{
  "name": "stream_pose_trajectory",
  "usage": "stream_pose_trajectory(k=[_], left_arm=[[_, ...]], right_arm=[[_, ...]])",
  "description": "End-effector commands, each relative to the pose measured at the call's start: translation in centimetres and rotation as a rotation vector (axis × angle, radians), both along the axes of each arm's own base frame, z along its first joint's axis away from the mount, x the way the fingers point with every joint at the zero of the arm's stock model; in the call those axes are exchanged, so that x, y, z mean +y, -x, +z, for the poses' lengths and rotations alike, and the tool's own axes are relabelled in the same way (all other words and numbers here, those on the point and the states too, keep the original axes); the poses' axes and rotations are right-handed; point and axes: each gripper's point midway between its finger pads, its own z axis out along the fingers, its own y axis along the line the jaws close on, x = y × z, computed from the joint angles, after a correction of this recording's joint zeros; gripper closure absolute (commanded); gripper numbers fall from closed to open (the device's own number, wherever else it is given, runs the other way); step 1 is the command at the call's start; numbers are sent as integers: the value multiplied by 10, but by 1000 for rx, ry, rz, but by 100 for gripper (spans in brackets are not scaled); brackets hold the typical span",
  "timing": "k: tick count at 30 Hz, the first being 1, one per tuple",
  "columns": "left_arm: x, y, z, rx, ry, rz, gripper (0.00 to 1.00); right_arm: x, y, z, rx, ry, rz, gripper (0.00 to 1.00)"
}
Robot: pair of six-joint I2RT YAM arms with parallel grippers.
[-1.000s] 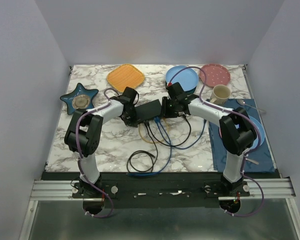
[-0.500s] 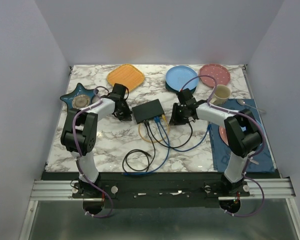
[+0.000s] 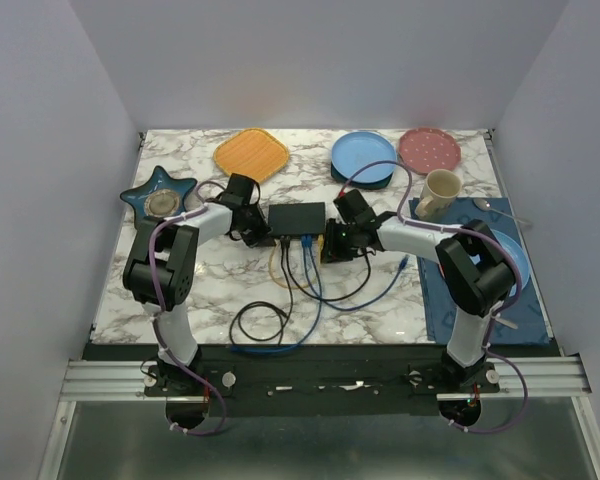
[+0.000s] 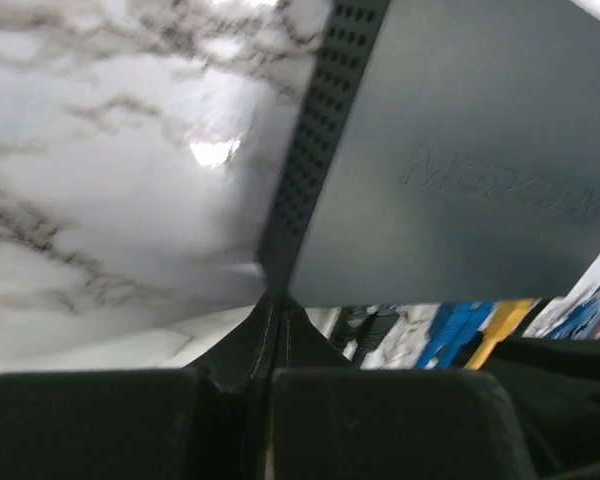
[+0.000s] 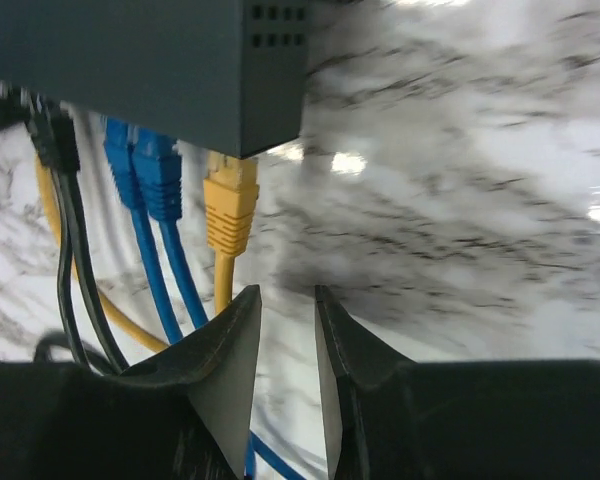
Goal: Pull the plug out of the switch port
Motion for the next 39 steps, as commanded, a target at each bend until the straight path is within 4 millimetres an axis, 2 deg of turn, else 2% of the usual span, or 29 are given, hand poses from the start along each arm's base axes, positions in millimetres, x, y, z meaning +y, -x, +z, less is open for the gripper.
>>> stream_pose_trajectory(k=[1,4,6,9,13,15,16,19,22,23,24,26,27,29,30,31,35,39], left_arm=[[-13,-16,3,5,-2,-46,100],[-11,-28,11,-12,-25,-52,100],[-8,-31,14,-11,-33,-47,100],[2,-33,22,-37,-59,-22,100],[27,-26,22,-50,-118,29,100],[32,-24,22,-52,-124,47,100],[35,-21,17,-39,-132,56,100],[43,-19,15,-24,-141,91,100],[50,-25,25,-58,-147,120,100],[52,-28,28,-70,-155,125,100],[51,-29,28,-69,-156,124,100],[48,-32,29,-65,-143,111,100],[46,-32,24,-51,-137,107,100],[43,-28,18,-28,-122,103,100],[42,-27,15,-26,-115,103,100],[43,-22,9,-10,-116,103,100],[43,-11,0,9,-105,101,100],[48,-8,1,9,-130,108,100]], right_arm=[[25,34,-18,116,-28,66,63],[30,33,-14,114,-43,72,63],[26,30,-11,98,-27,61,63],[12,24,-6,57,9,21,62],[-21,3,1,19,27,-74,62],[-26,-5,3,11,23,-80,63],[-26,-15,7,1,13,-89,64],[-24,-25,11,-9,14,-93,65],[-19,-40,17,-30,12,-100,66],[-13,-51,26,-52,-3,-98,66],[-12,-54,17,-29,6,-94,67],[-6,-59,14,-4,8,-80,67],[-1,-68,14,-9,6,-79,67],[-1,-75,10,-3,20,-90,67],[2,-82,14,-13,12,-95,67],[-2,-86,6,3,19,-104,67],[-10,-100,3,13,19,-133,67],[-24,-107,10,-3,39,-165,67]])
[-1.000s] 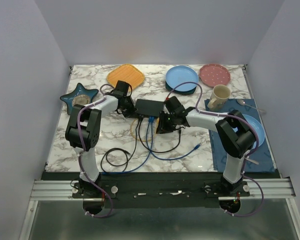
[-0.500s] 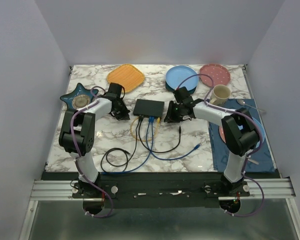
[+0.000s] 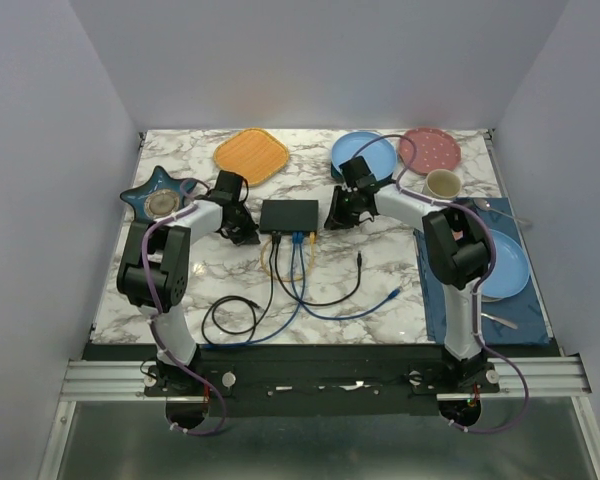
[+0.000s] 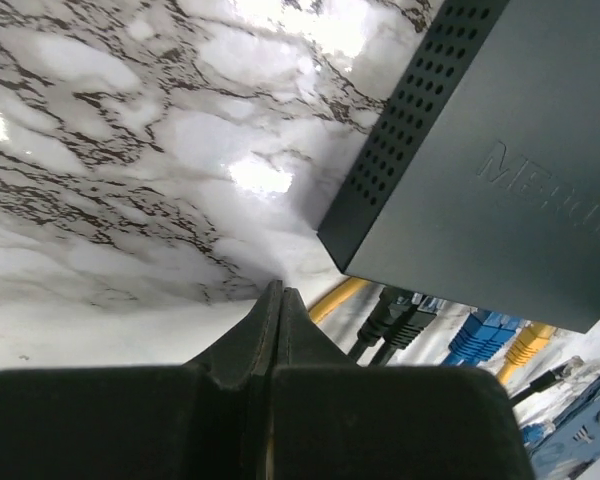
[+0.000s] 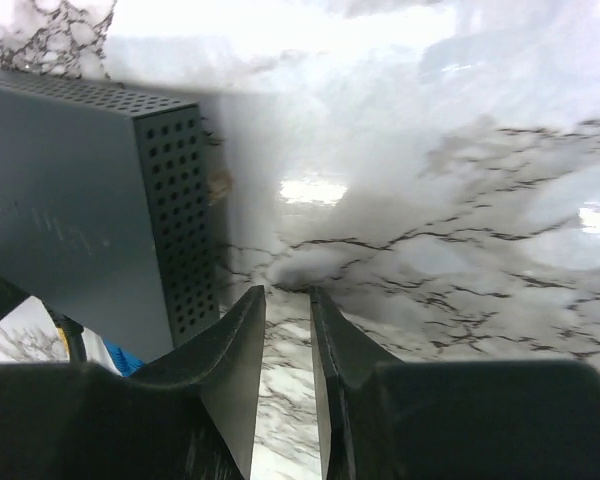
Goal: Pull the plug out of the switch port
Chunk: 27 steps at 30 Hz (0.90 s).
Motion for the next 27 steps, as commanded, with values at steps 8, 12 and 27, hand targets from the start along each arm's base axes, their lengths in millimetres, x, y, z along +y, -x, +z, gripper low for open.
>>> stream_pose_trajectory(k=[8,12,27], left_arm=[[27,-35,87,-312,-103,75,27],[10,-50,97,-336,-28,49,1],[-95,-81,106,-454,444,-159,32]], right_arm=[[-34,20,72,-322,63,-25,43],[-33,37,85,-373,32,8,5],[9,67,74,-281,-240,117,29]])
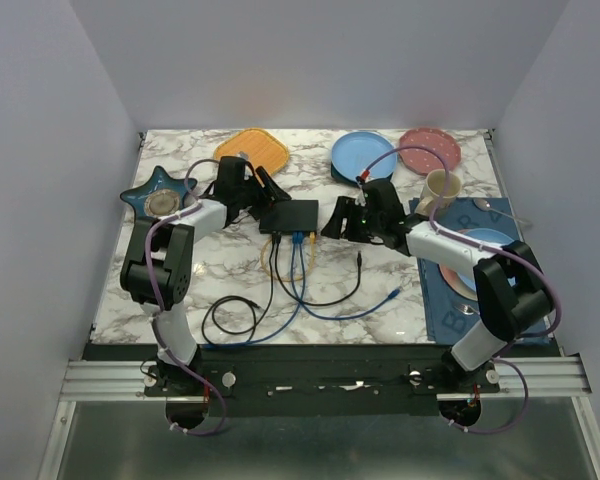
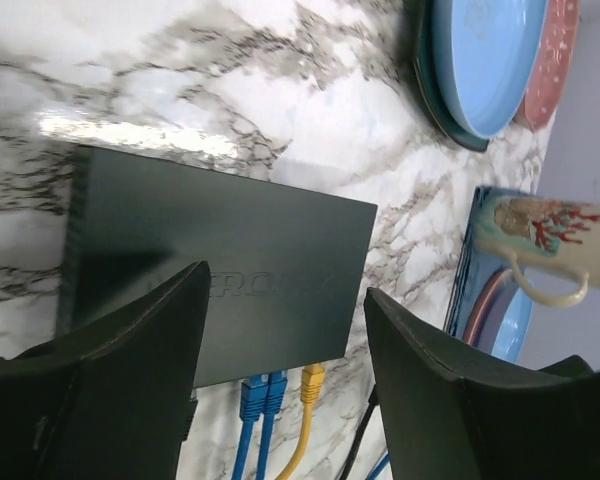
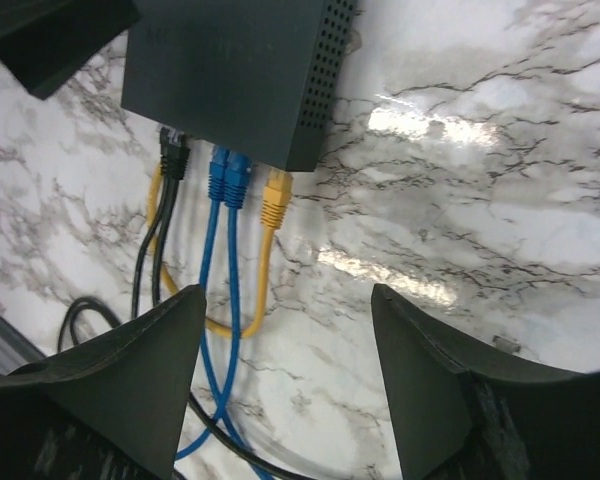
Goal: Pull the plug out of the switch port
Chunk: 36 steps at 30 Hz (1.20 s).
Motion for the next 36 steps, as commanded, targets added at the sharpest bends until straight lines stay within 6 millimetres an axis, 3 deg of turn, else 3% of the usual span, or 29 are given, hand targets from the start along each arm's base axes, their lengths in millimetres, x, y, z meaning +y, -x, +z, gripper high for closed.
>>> stream_pose_trajectory(k=[1,4,13,22,36], left_arm=[[-39,-5,26,-88,123,-142,38],[-46,-1,19,-66,139,-178,48],[-42,19,-21,22,146,-168,50],[-39,26,-56,121,135,-144,54],[-37,29,-63,148,128,-137,56]], right_arm=[[21,-2,2,12,-111,34,35],[28,-3,-5,45,-154,36,41],[41,-2,-27,147,-306,33,42],[45,-6,-46,174,-328,21,42],[45,-21,-62,215,-381,-24,47]])
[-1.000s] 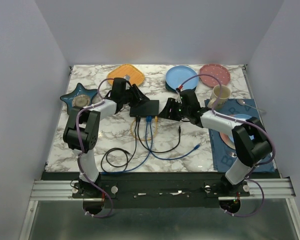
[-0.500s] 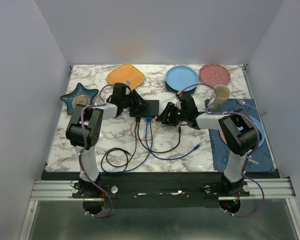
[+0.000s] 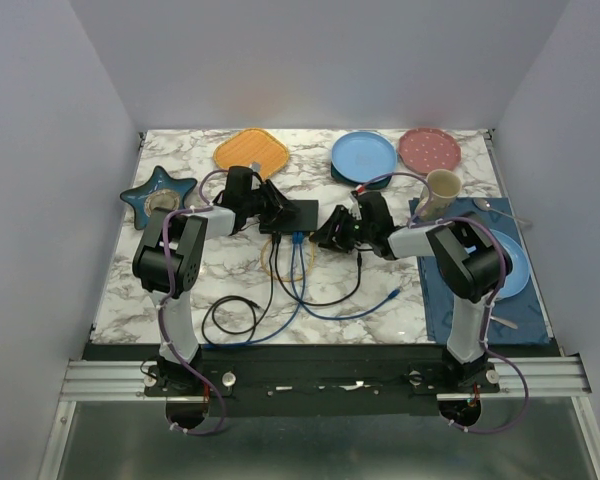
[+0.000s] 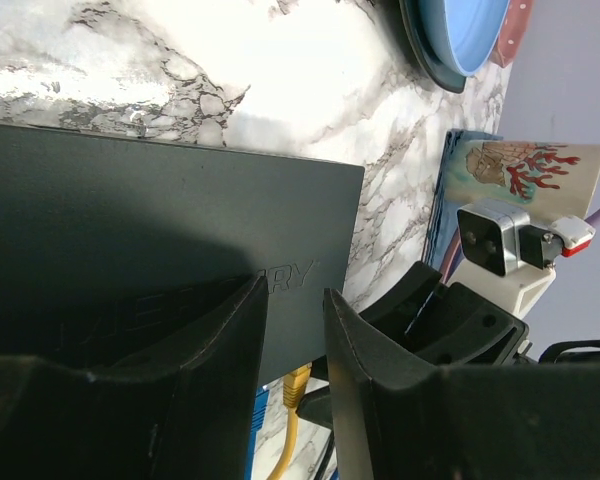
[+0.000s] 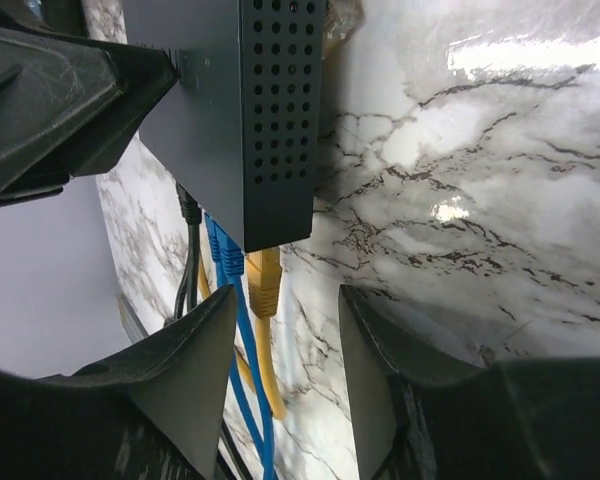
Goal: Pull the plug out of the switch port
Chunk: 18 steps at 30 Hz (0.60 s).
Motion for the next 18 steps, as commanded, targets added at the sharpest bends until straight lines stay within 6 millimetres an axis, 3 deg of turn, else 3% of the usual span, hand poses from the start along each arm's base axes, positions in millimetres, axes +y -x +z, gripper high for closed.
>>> stream_pose_trajectory(k=[1,8,18], left_arm=[[5,18,-33,108,-33,-12,56],[5,20,-36,116,-33,-14,56],[5,20,-34,111,-31,-16,56]], right_arm=[[1,-8,0,1,-39,-14,47],[5,-14,12,-20,-162,-32,50],[6,-15,8,-5,-179,-30,57]])
